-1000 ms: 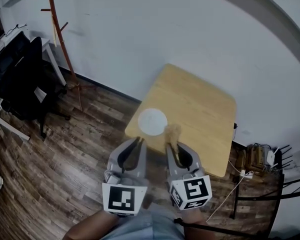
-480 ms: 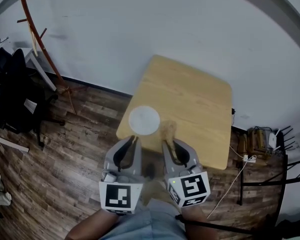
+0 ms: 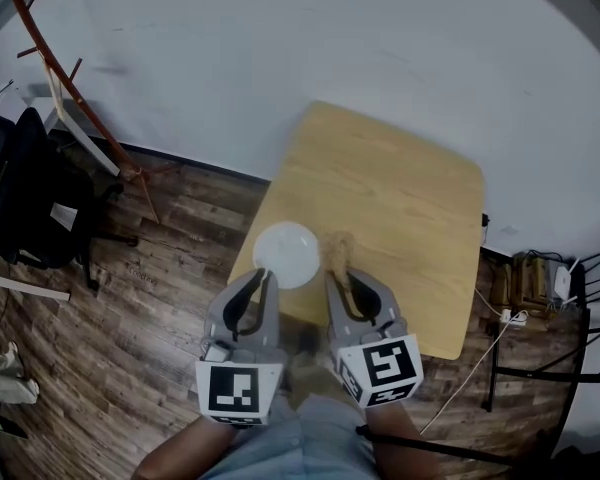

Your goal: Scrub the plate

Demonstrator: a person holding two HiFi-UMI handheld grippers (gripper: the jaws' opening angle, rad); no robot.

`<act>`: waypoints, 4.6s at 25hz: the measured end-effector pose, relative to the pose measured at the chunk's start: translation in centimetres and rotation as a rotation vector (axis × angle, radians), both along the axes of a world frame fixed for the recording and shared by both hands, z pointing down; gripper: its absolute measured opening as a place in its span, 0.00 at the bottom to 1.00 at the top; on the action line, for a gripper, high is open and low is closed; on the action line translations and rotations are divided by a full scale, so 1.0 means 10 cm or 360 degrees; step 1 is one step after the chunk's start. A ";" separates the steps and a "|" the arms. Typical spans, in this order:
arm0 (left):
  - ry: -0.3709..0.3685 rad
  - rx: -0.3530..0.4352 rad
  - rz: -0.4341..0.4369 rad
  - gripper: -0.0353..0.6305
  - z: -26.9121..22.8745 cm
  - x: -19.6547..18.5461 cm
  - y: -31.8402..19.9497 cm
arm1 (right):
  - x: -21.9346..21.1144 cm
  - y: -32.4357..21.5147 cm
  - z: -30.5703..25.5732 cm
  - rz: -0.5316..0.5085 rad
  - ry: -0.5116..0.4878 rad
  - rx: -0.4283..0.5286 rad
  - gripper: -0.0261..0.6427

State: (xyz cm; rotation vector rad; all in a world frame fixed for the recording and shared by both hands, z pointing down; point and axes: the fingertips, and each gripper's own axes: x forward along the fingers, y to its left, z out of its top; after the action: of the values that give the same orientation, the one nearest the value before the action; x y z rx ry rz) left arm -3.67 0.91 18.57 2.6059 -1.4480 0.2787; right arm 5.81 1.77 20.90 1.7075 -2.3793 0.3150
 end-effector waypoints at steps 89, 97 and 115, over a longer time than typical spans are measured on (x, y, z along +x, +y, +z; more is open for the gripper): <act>0.0439 -0.1440 -0.0189 0.17 2.42 -0.31 -0.73 | -0.48 -0.73 2.02 -0.0288 -0.0046 -0.0857 0.10; 0.0285 -0.1361 -0.0087 0.15 2.28 -0.21 -0.78 | -0.16 -0.81 1.93 -0.0158 0.0058 -0.0943 0.10; 0.0106 -0.1244 0.0177 0.16 2.20 -0.06 -0.85 | -0.68 -1.07 1.86 -0.0495 0.0299 -0.0996 0.10</act>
State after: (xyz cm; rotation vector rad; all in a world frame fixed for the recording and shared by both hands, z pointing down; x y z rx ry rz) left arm -4.23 -7.58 40.59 2.0200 -0.9072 0.6173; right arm -0.99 -8.96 39.55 1.0242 -2.0591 0.7168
